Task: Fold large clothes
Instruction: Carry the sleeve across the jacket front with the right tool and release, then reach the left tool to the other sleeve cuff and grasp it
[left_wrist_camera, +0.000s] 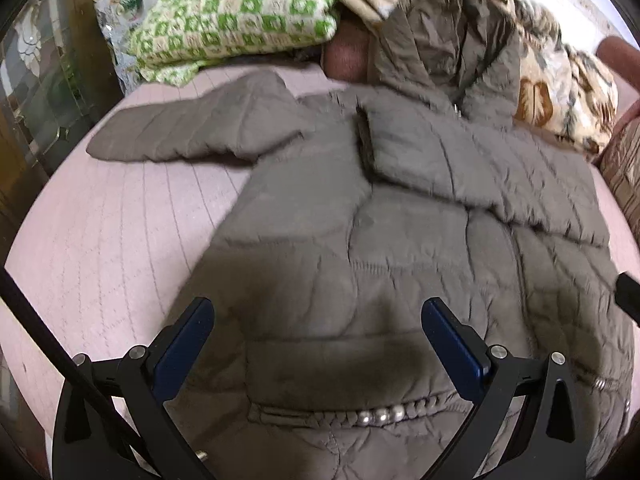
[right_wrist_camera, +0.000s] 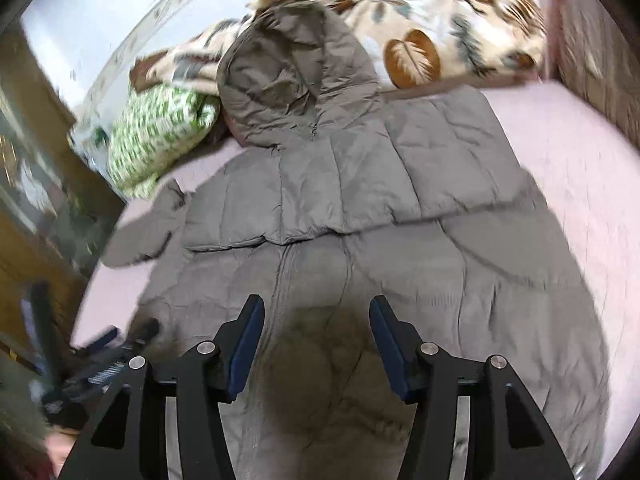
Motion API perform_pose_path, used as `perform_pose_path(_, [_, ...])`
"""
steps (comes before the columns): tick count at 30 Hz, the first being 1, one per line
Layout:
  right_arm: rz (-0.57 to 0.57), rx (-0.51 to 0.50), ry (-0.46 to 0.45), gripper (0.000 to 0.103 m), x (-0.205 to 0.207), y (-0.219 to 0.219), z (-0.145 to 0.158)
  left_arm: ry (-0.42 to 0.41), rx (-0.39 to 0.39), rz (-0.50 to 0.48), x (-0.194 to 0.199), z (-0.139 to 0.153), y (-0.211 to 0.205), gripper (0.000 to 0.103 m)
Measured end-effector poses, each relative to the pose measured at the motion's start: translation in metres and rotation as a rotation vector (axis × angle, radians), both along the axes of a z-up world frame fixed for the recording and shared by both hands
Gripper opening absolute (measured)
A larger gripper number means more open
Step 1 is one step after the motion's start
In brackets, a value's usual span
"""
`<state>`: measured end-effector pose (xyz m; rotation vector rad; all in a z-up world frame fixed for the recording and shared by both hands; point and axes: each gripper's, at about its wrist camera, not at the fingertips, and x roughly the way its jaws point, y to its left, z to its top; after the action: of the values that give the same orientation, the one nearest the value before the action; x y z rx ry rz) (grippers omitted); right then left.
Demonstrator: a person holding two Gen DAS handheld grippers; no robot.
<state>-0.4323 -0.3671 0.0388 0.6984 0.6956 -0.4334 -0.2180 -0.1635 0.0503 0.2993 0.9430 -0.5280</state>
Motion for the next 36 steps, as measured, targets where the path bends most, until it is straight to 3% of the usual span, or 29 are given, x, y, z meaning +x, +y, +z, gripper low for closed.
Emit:
perform_pose_path(4, [0.010, -0.010, 0.009, 0.059, 0.001, 0.000, -0.004, 0.055, 0.060, -0.009, 0.000, -0.025, -0.003, 0.103])
perform_pose_path(11, [0.032, 0.073, 0.028, 0.060, 0.008, -0.009, -0.020, 0.056, 0.050, 0.010, -0.001, -0.034, 0.000, 0.103])
perform_pose_path(18, [0.035, 0.079, -0.012, 0.060, 0.006, -0.010, -0.011, 0.024, 0.011, 0.005, -0.006, -0.039, 0.007, 0.103])
perform_pose_path(24, [0.022, 0.044, 0.002, 0.060, 0.007, -0.013, -0.007, 0.030, 0.050, -0.027, -0.009, -0.034, 0.005, 0.103])
perform_pose_path(26, [0.019, 0.035, 0.004, 0.060, 0.006, -0.014, -0.006, 0.076, -0.001, -0.027, -0.007, -0.024, 0.014, 0.103])
perform_pose_path(32, [0.011, 0.034, 0.007, 0.060, 0.007, -0.016, -0.006, 0.094, -0.198, 0.036, 0.005, 0.024, 0.064, 0.103])
perform_pose_path(36, [0.020, 0.028, 0.001, 0.060, 0.010, -0.014, -0.005, 0.089, -0.247, 0.115, 0.037, 0.051, 0.105, 0.103])
